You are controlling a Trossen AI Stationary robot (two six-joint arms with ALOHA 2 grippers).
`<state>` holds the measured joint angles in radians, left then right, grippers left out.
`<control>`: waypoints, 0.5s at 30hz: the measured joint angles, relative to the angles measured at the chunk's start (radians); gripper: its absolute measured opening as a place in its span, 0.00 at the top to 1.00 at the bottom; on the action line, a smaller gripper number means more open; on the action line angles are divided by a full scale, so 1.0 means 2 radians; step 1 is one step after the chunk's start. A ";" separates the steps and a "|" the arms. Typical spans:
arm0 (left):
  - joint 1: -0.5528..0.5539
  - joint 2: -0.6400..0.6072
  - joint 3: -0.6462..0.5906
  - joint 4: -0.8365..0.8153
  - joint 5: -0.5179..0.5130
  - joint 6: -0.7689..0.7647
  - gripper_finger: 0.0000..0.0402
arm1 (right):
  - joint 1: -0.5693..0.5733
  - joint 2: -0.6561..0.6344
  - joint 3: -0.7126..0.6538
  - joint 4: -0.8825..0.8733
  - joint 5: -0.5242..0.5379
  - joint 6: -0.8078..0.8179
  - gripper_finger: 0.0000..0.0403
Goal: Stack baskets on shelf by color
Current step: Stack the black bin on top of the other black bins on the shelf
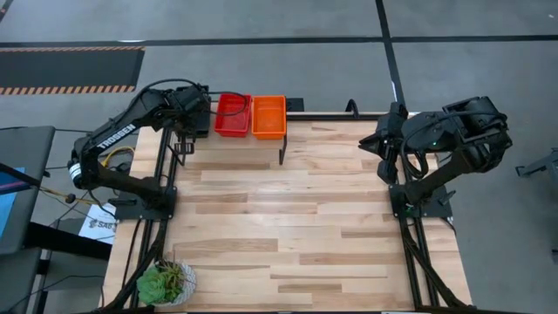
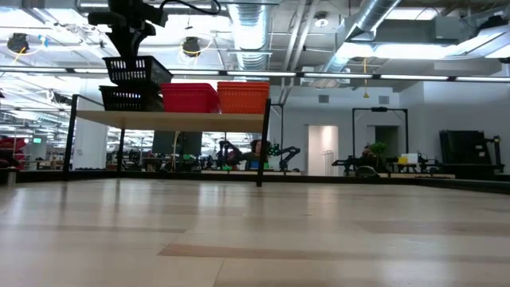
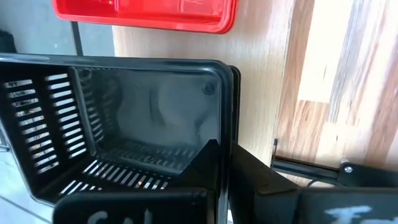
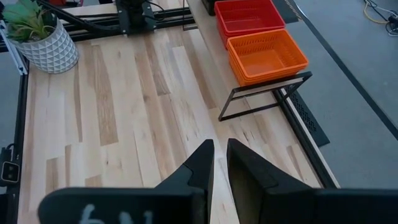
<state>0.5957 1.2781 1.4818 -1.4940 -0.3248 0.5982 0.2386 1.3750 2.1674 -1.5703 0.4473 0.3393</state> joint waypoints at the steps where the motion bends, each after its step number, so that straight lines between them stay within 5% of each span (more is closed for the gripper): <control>1: 0.000 0.000 0.000 0.000 0.000 0.000 1.00 | 0.000 0.000 0.000 0.000 0.000 0.000 0.83; 15: 0.000 0.000 0.000 0.000 -0.002 -0.007 1.00 | 0.000 0.000 0.000 0.000 0.000 0.000 0.83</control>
<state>0.5957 1.2781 1.4822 -1.4933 -0.3288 0.5842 0.2386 1.3750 2.1674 -1.5703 0.4473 0.3397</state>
